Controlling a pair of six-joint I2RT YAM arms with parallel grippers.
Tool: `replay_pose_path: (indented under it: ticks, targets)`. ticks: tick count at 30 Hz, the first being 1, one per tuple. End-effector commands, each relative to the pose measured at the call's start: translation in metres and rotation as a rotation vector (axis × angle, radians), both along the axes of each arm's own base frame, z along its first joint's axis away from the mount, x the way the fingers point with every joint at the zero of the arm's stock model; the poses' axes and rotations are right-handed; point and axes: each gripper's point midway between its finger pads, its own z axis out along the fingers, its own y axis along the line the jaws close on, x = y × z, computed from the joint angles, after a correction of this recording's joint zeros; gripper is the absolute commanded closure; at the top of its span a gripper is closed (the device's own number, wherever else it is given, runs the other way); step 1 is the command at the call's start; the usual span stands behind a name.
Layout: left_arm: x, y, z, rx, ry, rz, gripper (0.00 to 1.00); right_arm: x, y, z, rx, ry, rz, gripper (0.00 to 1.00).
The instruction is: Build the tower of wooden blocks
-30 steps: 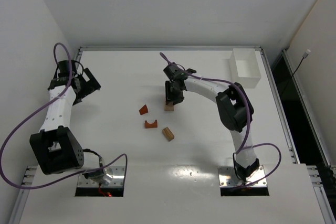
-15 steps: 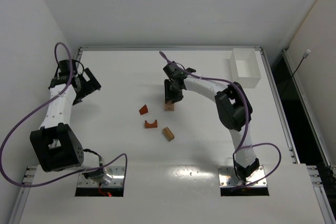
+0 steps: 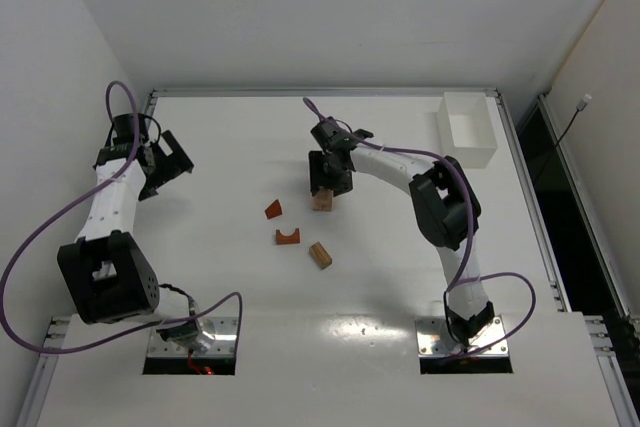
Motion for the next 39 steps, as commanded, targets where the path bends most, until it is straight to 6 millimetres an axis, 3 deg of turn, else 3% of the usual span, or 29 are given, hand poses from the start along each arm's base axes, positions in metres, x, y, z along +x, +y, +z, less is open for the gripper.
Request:
replay_pose_path:
  ticks: [1, 2, 6, 10, 11, 13, 14, 16, 18, 19, 20, 21, 22, 23, 24, 28, 32, 36, 39]
  targets:
    - [0.01, 0.003, 0.014, 0.01, -0.044, -0.005, 0.0, 0.01, 0.0, 0.005, 0.004, -0.038, -0.003, 0.45]
    - [0.01, 0.003, 0.014, 0.01, -0.044, -0.005, 0.0, 0.01, 0.0, 0.005, 0.004, -0.038, -0.003, 0.38]
    - [0.01, 0.003, 0.014, 0.01, -0.044, -0.005, 0.0, 0.004, 0.002, 0.005, 0.018, -0.029, 0.03, 0.32]
    - [0.006, 0.002, 0.015, 0.011, -0.05, -0.005, 0.0, -0.001, 0.011, 0.017, 0.085, -0.058, 0.12, 0.27]
    - [0.003, 0.001, 0.015, 0.012, -0.051, -0.005, 0.0, 0.001, 0.015, 0.032, 0.114, -0.099, 0.145, 0.25]
    - [0.001, -0.001, 0.018, 0.014, -0.07, -0.019, 0.0, -0.008, 0.014, 0.037, 0.112, -0.127, 0.215, 0.23]
    - [-0.003, -0.006, 0.014, 0.016, -0.059, -0.038, 0.0, -0.009, 0.016, 0.058, 0.144, -0.187, 0.271, 0.23]
    - [-0.005, -0.015, 0.019, 0.038, -0.082, -0.086, 0.0, -0.023, 0.008, 0.063, 0.126, -0.214, 0.33, 0.23]
    - [-0.011, -0.038, 0.013, -0.003, -0.083, -0.193, 0.0, -0.038, -0.006, 0.064, 0.083, -0.263, 0.4, 0.23]
    - [-0.012, -0.046, 0.014, 0.0, -0.1, -0.247, 0.0, -0.043, -0.011, 0.085, 0.093, -0.317, 0.421, 0.23]
    - [-0.017, -0.057, 0.016, -0.017, -0.128, -0.294, 0.0, -0.045, -0.018, 0.092, 0.077, -0.352, 0.434, 0.23]
    - [-0.02, -0.07, 0.016, -0.026, -0.135, -0.346, 0.0, -0.055, -0.027, 0.086, 0.062, -0.358, 0.46, 0.25]
    - [-0.021, -0.078, 0.016, -0.029, -0.152, -0.387, 0.0, -0.062, -0.031, 0.108, 0.066, -0.435, 0.539, 0.26]
    - [-0.025, -0.085, 0.013, -0.032, -0.146, -0.405, 0.0, -0.068, -0.035, 0.114, 0.064, -0.464, 0.578, 0.28]
    - [-0.024, -0.095, 0.02, -0.025, -0.176, -0.44, 0.0, -0.082, -0.042, 0.107, 0.042, -0.46, 0.625, 0.29]
    - [-0.023, -0.105, 0.013, 0.014, -0.165, -0.459, 0.0, -0.123, -0.043, 0.116, 0.018, -0.546, 0.863, 0.31]
    - [-0.018, -0.1, 0.003, 0.045, -0.118, -0.431, 0.0, -0.164, -0.019, 0.111, 0.069, -0.532, 0.985, 0.34]
    - [0.001, -0.092, 0.015, 0.071, -0.123, -0.381, 0.0, -0.165, 0.007, 0.098, 0.126, -0.456, 0.892, 0.34]
    - [0.004, -0.085, 0.018, 0.099, -0.117, -0.344, 0.0, -0.156, 0.026, 0.083, 0.154, -0.375, 0.803, 0.33]
